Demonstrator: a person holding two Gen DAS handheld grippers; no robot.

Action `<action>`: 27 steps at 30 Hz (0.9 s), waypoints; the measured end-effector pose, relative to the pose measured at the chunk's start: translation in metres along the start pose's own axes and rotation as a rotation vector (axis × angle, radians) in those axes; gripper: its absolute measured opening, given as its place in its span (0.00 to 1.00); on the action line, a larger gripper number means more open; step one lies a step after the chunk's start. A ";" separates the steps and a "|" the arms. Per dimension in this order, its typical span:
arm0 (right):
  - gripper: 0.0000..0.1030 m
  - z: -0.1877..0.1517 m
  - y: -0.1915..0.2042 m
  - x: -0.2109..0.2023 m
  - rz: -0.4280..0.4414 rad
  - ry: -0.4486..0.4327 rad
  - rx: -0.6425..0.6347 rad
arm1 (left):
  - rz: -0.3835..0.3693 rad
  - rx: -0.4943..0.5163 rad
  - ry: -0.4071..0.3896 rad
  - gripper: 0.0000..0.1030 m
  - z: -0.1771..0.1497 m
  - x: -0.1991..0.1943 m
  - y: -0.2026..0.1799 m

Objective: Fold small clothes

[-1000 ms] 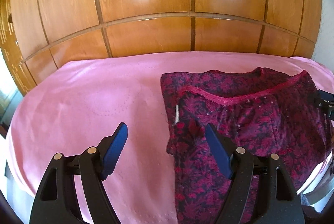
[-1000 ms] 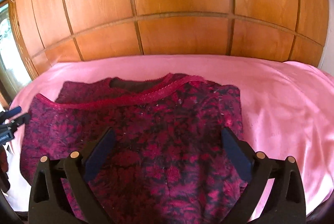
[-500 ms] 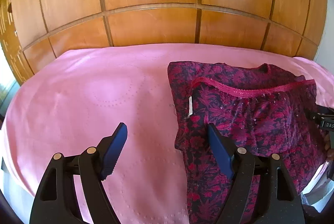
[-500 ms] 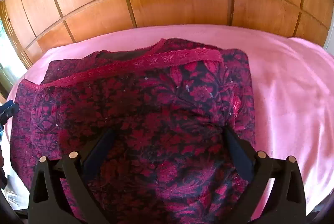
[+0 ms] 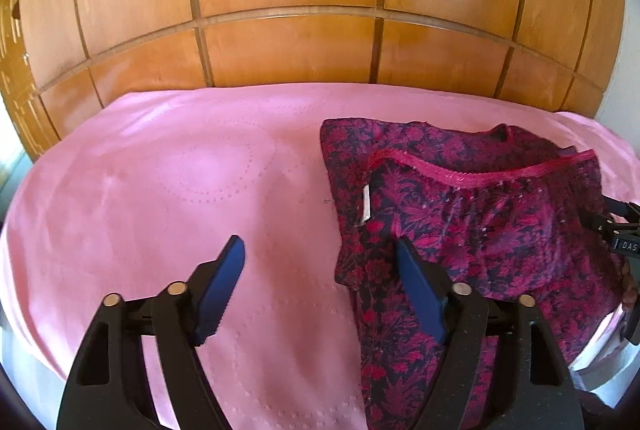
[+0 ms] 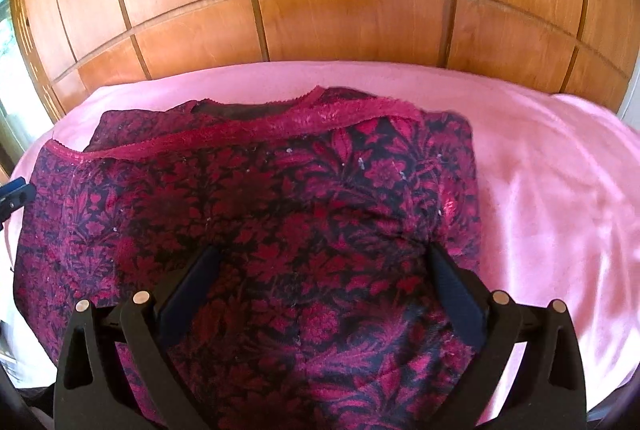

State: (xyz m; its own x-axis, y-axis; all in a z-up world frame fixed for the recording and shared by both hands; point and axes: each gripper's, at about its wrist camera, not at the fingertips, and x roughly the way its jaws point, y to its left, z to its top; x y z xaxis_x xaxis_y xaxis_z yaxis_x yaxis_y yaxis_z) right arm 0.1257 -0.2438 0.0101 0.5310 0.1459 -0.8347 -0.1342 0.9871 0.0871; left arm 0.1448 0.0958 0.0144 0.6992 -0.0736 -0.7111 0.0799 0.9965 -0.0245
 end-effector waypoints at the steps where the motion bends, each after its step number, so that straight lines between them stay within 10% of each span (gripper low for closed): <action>1: 0.98 0.002 0.001 -0.006 -0.001 -0.010 -0.009 | -0.026 -0.015 0.007 0.63 0.002 0.000 0.002; 15: 0.67 0.044 -0.035 -0.015 0.030 -0.068 0.101 | -0.309 -0.189 0.078 0.57 0.012 0.032 0.021; 20: 0.31 0.044 -0.033 0.009 0.038 0.001 0.093 | -0.354 -0.195 0.060 0.19 0.014 0.031 0.016; 27: 0.18 0.034 -0.020 -0.035 0.037 -0.093 0.016 | -0.332 -0.119 -0.066 0.14 0.015 -0.006 0.000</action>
State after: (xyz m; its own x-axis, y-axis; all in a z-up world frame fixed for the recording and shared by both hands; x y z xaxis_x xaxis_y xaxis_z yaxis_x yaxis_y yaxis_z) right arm 0.1379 -0.2662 0.0561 0.6012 0.1871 -0.7768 -0.1425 0.9817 0.1262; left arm 0.1513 0.0960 0.0288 0.6940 -0.3924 -0.6037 0.2299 0.9153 -0.3306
